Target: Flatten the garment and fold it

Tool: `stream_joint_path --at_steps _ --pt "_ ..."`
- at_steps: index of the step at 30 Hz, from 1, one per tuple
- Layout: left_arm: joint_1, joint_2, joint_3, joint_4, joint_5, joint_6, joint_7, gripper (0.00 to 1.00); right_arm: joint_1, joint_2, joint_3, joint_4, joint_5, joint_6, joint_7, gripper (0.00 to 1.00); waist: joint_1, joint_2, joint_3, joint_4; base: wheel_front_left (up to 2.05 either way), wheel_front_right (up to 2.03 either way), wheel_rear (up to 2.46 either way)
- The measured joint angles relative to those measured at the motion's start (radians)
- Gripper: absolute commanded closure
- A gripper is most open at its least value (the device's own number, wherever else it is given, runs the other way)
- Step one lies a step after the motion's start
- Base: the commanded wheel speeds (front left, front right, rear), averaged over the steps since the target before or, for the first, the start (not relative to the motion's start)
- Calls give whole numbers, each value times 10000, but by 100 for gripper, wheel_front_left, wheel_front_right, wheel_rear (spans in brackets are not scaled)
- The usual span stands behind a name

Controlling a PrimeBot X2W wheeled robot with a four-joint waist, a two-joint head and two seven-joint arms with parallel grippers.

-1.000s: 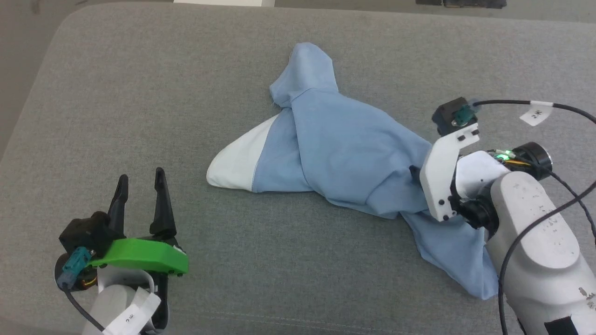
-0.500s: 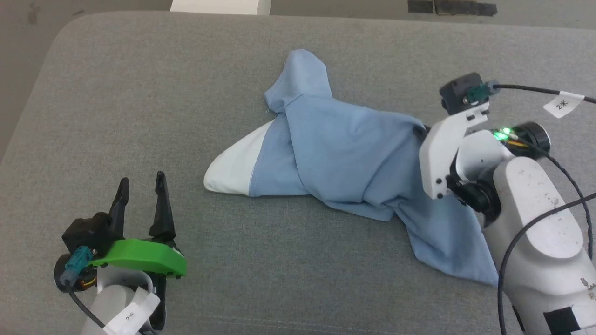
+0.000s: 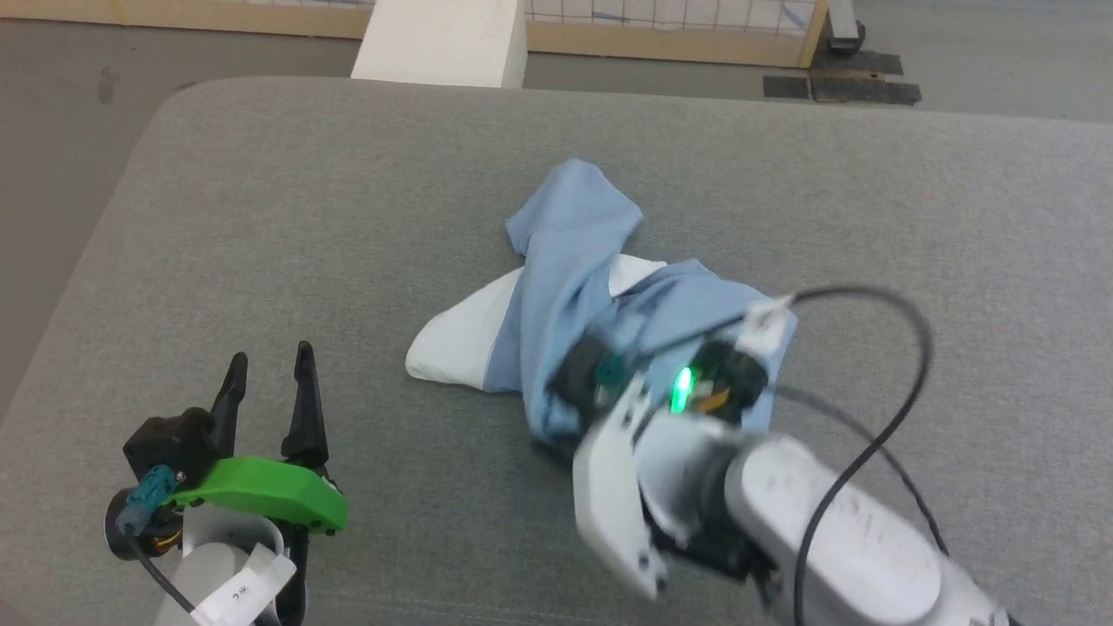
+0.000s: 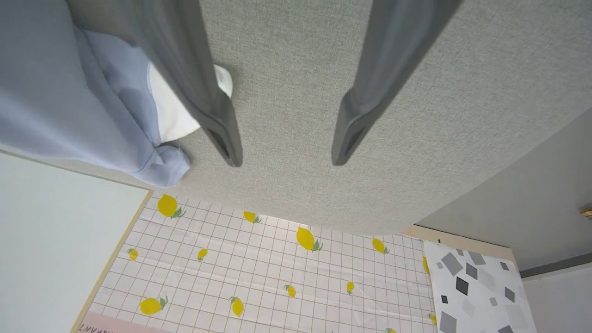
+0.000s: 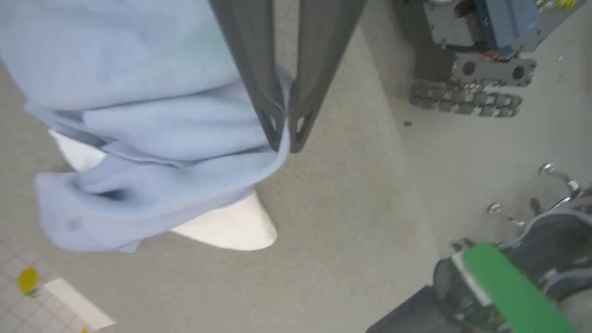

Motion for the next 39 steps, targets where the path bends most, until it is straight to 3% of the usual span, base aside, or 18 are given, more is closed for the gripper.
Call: stream_joint_path --at_steps 6,9,12,14,17,21,30,33,39 --pt "15 6 -117 96 -42 -73 86 0 1022 -1074 2282 71 1691 0 1496 100 0 0 -186 314 0 0 0" --pt "36 19 -111 125 -54 -73 163 0 1197 -1467 2777 82 2207 0 1939 100 0 0 -276 363 0 0 0" --pt "68 52 -94 146 -107 -71 167 0 1230 -1651 2556 130 2437 0 1797 100 0 0 -341 316 0 0 0" --pt "109 65 -96 153 -127 -69 182 0 1235 -1553 2017 119 2560 0 1283 0 0 0 -386 255 0 0 0" --pt "148 75 -121 161 -128 -59 261 0 1242 -1214 759 81 2694 0 263 0 0 0 -502 170 0 0 0" --pt "164 109 -159 174 -153 -58 309 0 1315 -648 -1661 61 2583 0 -1524 0 0 0 -675 37 0 0 0" --pt "389 201 -253 182 -318 17 424 0 2755 136 -7214 54 683 0 -4349 0 0 1 -1035 -341 0 0 0" --pt "448 217 -313 138 -318 31 437 0 3430 286 -8464 -167 -54 0 -4888 0 0 0 -1110 -458 0 0 0" --pt "486 213 -397 71 -318 117 470 0 4634 732 -9829 -535 -1049 0 -5394 0 0 1 -1140 -651 0 0 0"
